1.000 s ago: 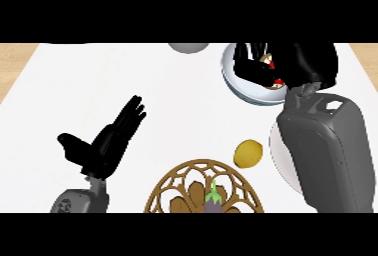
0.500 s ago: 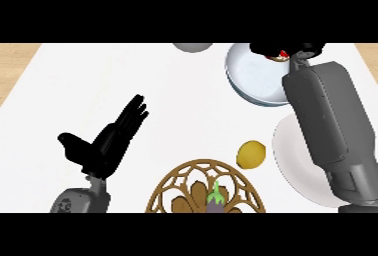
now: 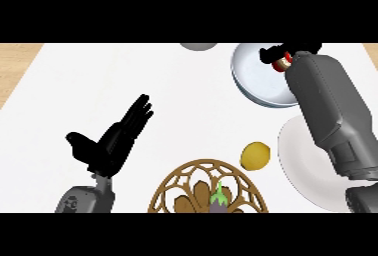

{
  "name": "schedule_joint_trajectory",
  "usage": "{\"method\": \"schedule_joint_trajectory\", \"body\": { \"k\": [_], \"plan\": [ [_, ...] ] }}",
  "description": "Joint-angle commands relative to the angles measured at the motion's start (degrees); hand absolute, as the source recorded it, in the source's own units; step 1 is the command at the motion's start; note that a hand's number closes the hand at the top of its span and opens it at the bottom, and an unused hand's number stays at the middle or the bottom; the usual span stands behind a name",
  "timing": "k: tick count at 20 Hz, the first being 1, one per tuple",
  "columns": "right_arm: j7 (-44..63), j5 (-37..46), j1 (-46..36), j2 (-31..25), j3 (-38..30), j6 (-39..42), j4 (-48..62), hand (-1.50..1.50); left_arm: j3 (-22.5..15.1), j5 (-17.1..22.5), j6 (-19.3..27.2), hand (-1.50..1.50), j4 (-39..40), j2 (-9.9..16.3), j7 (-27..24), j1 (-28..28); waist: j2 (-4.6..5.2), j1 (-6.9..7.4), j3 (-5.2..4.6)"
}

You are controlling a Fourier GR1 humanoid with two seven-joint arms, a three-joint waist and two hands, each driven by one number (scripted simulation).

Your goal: Pick the cupcake from the plate and place it in the bowl

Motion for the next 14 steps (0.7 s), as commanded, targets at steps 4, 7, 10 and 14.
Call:
{"method": "schedule_joint_trajectory", "body": {
  "k": [4, 7, 10, 14],
  "plan": [
    [-10.66, -8.01, -1.26, 0.41, -8.21, -7.12, 8.61, -1.50, 1.72, -0.07, 0.76, 0.00, 1.65, 0.23, 0.94, -3.12, 0.20, -0.19, 0.07],
    [-17.05, -15.73, 0.39, 0.29, -14.73, -10.15, 5.41, -1.50, 2.04, 2.04, -2.02, 0.00, 0.03, 1.74, 0.71, -0.44, -0.12, -0.59, 0.16],
    [-24.36, -23.89, 0.64, 3.08, -20.85, -14.60, 0.17, -1.50, 1.66, 1.03, -0.69, 0.00, -0.21, 1.19, 1.00, -0.33, -0.59, -1.68, 0.29],
    [-34.88, -32.92, 3.25, 5.16, -24.65, -8.36, -4.56, -1.50, 3.36, 0.62, 1.47, 0.00, 1.39, 0.67, 1.07, -1.39, -1.49, -4.04, 0.11]
  ]
}}
